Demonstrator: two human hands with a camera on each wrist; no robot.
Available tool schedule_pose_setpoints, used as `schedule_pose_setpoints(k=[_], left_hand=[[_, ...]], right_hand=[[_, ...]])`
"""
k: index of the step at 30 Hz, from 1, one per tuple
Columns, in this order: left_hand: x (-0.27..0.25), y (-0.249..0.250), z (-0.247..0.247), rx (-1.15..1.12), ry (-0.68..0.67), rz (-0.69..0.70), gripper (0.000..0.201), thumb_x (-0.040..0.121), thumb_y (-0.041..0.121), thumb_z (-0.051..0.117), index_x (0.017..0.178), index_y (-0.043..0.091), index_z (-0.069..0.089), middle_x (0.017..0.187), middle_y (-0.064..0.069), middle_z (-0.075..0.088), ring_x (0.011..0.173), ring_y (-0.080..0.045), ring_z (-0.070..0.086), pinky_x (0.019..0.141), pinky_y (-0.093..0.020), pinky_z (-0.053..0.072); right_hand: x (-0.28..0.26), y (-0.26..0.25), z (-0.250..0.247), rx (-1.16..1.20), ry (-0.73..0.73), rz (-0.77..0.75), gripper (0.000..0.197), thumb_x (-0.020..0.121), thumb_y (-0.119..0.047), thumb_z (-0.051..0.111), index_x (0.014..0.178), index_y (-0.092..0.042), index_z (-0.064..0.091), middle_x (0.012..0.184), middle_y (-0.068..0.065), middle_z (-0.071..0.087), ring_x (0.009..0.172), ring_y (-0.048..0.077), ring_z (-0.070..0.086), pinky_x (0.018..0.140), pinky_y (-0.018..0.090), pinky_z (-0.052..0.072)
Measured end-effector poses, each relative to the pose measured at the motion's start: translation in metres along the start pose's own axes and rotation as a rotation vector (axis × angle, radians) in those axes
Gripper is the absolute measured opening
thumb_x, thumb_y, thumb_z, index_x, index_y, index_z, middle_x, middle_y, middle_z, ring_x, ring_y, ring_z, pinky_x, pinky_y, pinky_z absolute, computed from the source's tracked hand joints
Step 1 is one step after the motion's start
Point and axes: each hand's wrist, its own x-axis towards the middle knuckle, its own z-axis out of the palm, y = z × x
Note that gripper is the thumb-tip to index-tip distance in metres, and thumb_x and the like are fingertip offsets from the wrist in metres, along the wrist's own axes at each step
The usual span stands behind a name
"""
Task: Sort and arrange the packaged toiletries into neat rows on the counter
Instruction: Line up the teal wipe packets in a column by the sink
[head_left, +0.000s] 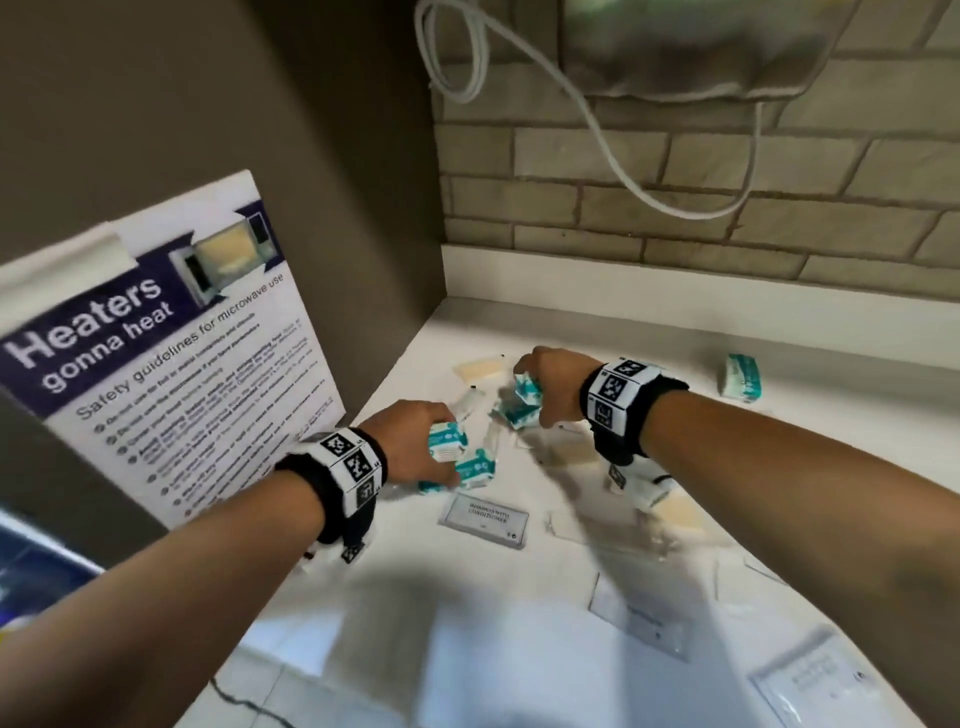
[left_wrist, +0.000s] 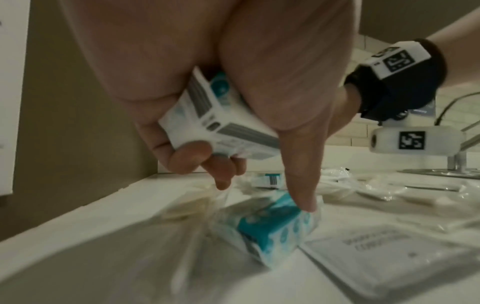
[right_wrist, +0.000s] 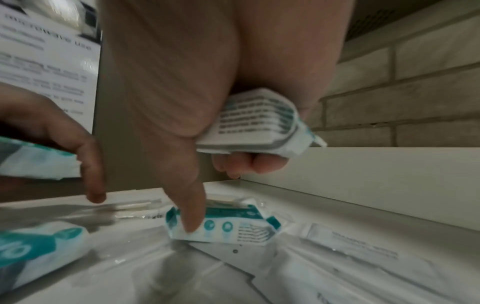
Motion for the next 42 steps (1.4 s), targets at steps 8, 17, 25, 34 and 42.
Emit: schedule_pose_setpoints(k=[8, 17, 25, 34, 42], left_hand=[[0.011, -0.002, 0.006, 0.131, -0.069, 0.095, 0.042, 0.065, 0.044, 0.074, 0.102, 0.026, 0.064, 0.095, 0.003, 0.07, 0.082, -0.019, 0.065, 0.07, -0.025, 0.051], [0.058, 0.061, -0.032, -0.045, 0.093, 0.257, 0.039, 0.065, 0.051, 0.073, 0.093, 0.025, 0.063, 0.087, 0.007, 0.069, 0.077, -0.015, 0.065, 0.069, -0.031, 0.055], [0.106, 0.206, -0.02, -0.065, 0.033, 0.534, 0.031, 0.067, 0.046, 0.074, 0.085, 0.027, 0.058, 0.084, 0.006, 0.068, 0.074, -0.016, 0.065, 0.066, -0.026, 0.049], [0.138, 0.372, 0.044, -0.059, -0.093, 0.662, 0.033, 0.073, 0.037, 0.079, 0.096, 0.021, 0.061, 0.092, 0.001, 0.069, 0.075, -0.015, 0.062, 0.065, -0.024, 0.046], [0.171, 0.435, 0.1, 0.081, -0.15, 0.598, 0.053, 0.07, 0.037, 0.083, 0.112, 0.012, 0.061, 0.111, -0.006, 0.068, 0.098, -0.026, 0.063, 0.074, -0.024, 0.04]], right_hand=[[0.029, -0.008, 0.017, -0.152, -0.047, -0.04, 0.055, 0.075, -0.034, 0.076, 0.123, -0.018, 0.057, 0.119, 0.005, 0.064, 0.106, 0.029, 0.062, 0.085, 0.035, 0.051], [-0.042, 0.054, -0.006, -0.062, 0.047, 0.137, 0.051, 0.074, -0.036, 0.074, 0.118, -0.018, 0.055, 0.111, 0.002, 0.063, 0.099, 0.024, 0.061, 0.079, 0.033, 0.052], [-0.16, 0.156, -0.004, -0.001, 0.011, 0.42, 0.052, 0.074, -0.031, 0.075, 0.12, -0.02, 0.055, 0.116, 0.002, 0.063, 0.103, 0.025, 0.061, 0.079, 0.029, 0.046], [-0.256, 0.239, 0.04, 0.069, -0.034, 0.566, 0.05, 0.074, -0.035, 0.073, 0.118, -0.025, 0.054, 0.113, -0.001, 0.064, 0.1, 0.023, 0.061, 0.075, 0.028, 0.045], [-0.256, 0.282, 0.07, 0.162, 0.052, 0.465, 0.053, 0.073, -0.035, 0.073, 0.118, -0.026, 0.048, 0.107, 0.0, 0.066, 0.096, 0.024, 0.064, 0.071, 0.027, 0.043]])
